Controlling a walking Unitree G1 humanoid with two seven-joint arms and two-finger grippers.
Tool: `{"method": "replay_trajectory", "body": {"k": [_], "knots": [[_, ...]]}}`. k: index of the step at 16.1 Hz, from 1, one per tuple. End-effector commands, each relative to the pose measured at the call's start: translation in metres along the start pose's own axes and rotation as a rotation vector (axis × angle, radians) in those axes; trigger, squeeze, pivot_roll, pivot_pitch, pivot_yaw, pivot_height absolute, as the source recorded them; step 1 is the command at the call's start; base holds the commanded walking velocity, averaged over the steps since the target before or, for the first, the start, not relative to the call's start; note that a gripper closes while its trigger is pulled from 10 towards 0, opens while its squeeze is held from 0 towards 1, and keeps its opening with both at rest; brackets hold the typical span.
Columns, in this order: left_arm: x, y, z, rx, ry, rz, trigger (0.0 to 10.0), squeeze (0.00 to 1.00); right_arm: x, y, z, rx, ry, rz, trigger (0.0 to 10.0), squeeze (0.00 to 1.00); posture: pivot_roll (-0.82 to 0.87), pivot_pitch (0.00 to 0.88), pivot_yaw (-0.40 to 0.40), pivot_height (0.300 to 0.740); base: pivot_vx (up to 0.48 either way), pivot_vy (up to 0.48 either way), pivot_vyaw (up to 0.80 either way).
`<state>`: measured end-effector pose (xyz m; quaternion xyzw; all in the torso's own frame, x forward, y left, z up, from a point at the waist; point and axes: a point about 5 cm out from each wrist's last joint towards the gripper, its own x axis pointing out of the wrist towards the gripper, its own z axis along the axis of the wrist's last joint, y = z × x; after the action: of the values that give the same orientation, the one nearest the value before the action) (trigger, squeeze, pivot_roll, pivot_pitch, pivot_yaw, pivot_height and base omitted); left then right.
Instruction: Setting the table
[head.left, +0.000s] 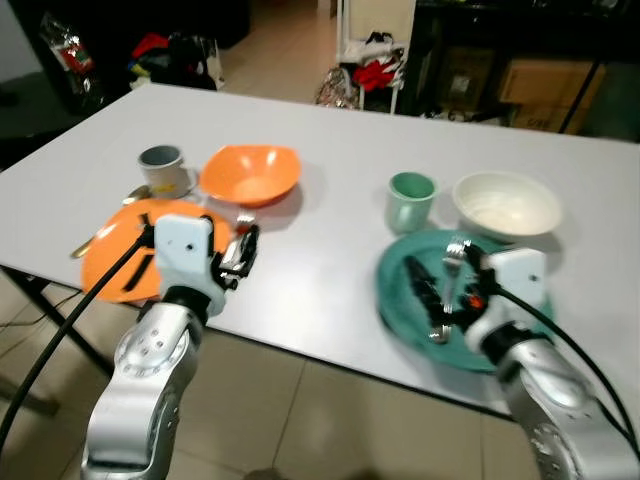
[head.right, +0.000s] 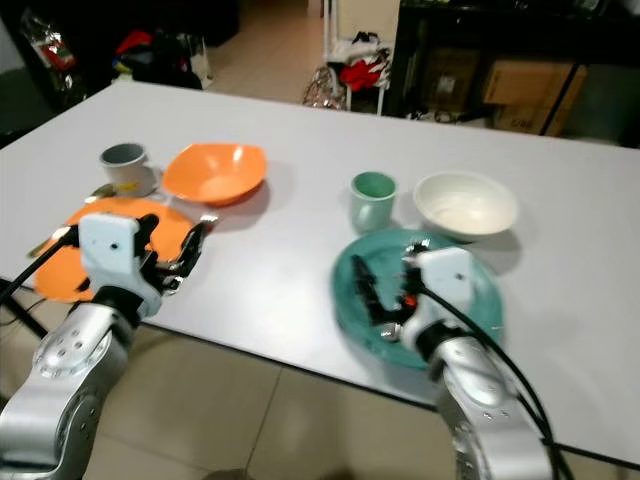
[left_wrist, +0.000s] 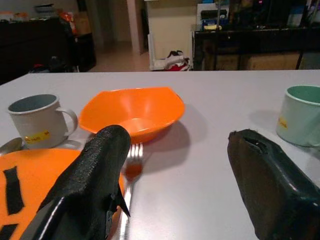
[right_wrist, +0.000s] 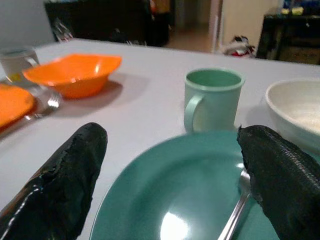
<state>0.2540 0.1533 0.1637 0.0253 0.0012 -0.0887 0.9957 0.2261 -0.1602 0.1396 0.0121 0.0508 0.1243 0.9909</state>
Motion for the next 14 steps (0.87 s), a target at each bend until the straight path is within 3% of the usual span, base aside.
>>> {"method": "replay_trajectory", "body": {"k": [1,7,14], "knots": [[0.0000,0.0070,-0.0018,0.025,0.024,0.007,10.0,0.00,0.0013,0.0075,0.0004,0.012,-0.006,0.015,10.0,0.00,0.06,0.000,0.028,0.740,0.000,0.349,0.00],[0.0060,0.0070,-0.0002,0.037,0.033,-0.011,10.0,0.00,0.0012,0.0074,-0.0011,-0.009,-0.003,0.010,10.0,0.00,0.06,0.000,0.048,0.740,0.000,0.348,0.00],[0.0062,0.0098,0.0010,0.036,0.036,0.008,10.0,0.00,0.0067,0.0084,-0.0002,-0.025,-0.001,0.047,10.0,0.00,0.08,0.000,0.029,0.740,0.000,0.344,0.47]]}}
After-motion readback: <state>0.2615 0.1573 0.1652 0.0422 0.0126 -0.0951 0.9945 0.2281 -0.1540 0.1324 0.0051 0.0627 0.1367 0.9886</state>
